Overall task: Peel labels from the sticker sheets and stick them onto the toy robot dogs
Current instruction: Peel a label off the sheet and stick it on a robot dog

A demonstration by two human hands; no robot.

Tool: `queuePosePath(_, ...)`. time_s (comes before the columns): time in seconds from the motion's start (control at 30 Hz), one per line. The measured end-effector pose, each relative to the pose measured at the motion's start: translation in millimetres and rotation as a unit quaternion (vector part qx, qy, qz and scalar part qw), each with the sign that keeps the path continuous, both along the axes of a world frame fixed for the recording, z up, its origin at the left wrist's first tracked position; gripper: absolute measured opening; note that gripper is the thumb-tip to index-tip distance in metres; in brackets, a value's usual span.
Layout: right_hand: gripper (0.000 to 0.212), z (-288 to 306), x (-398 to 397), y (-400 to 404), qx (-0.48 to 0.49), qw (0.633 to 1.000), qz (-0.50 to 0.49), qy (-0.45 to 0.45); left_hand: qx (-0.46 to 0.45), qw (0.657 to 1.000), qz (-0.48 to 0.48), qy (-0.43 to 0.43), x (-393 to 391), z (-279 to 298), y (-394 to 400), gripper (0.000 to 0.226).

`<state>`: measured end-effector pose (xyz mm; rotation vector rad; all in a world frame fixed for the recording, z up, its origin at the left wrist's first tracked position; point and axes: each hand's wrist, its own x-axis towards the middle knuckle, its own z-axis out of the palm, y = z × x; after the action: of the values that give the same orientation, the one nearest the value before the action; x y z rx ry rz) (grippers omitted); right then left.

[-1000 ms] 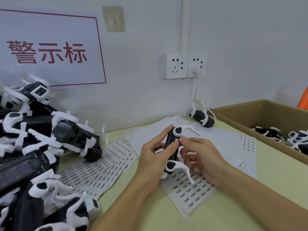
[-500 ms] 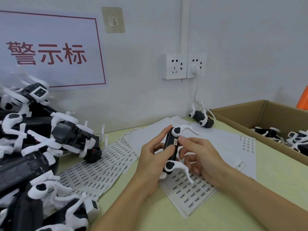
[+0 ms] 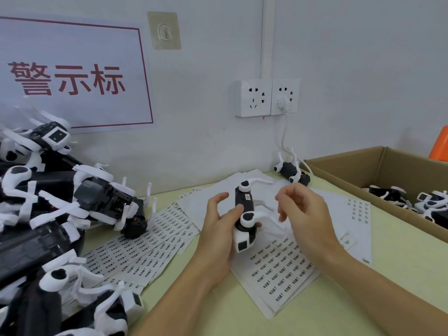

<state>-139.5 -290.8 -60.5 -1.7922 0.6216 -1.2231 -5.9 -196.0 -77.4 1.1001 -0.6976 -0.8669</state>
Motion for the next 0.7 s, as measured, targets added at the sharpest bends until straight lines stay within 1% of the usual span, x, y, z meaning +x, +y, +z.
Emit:
queuePosePath(0.03, 0.010, 0, -2, 1, -0.042, 0.999, 0.012, -0.005, 0.001, 1.000, 0.005, 0.007, 0, 0, -1, 0.030)
queuePosePath(0.07, 0.010, 0, -2, 3, -0.070, 0.997, 0.036, -0.004, 0.001, 1.000, 0.010, 0.008, 0, 1, -1, 0.028)
queuePosePath(0.13, 0.026, -2, -2, 8, -0.134, 0.986, 0.092, 0.030, 0.001, 1.000, 0.022, -0.001, 0, 2, -2, 0.030)
queuePosePath(0.2, 0.044, -7, 0, 11, -0.202, 0.966, 0.131, 0.096, -0.004, 1.000, 0.023, 0.002, 1, 3, -2, 0.037)
queuePosePath(0.27, 0.059, -11, 2, 11, -0.238, 0.950, 0.133, 0.154, -0.014, 1.000, 0.016, 0.016, 1, 5, -1, 0.046)
queuePosePath(0.3, 0.063, -12, 3, 10, -0.248, 0.946, 0.121, 0.169, -0.019, 0.999, 0.013, 0.025, 1, 5, 0, 0.050)
queuePosePath(0.37, 0.063, -12, 3, 8, -0.264, 0.944, 0.095, 0.175, -0.025, 0.999, 0.016, 0.045, 1, 5, 0, 0.058)
queuePosePath(0.4, 0.061, -12, 4, 8, -0.261, 0.946, 0.093, 0.169, -0.025, 0.998, 0.023, 0.056, 2, 4, 0, 0.062)
queuePosePath(0.47, 0.060, -12, 4, 8, -0.226, 0.958, 0.109, 0.136, -0.037, 0.995, 0.031, 0.087, 4, 1, -2, 0.074)
queuePosePath(0.53, 0.060, -10, 2, 8, -0.153, 0.975, 0.141, 0.080, -0.066, 0.991, 0.023, 0.117, 5, -2, -3, 0.083)
queuePosePath(0.57, 0.058, -9, 1, 7, -0.108, 0.980, 0.160, 0.044, -0.077, 0.989, 0.022, 0.127, 5, -2, -3, 0.083)
queuePosePath(0.63, 0.050, -5, 0, 3, -0.031, 0.983, 0.178, -0.020, -0.086, 0.985, 0.040, 0.143, 7, -3, -5, 0.072)
queuePosePath(0.7, 0.042, 0, 2, -2, 0.047, 0.984, 0.165, -0.056, -0.077, 0.985, 0.056, 0.147, 7, -2, -5, 0.051)
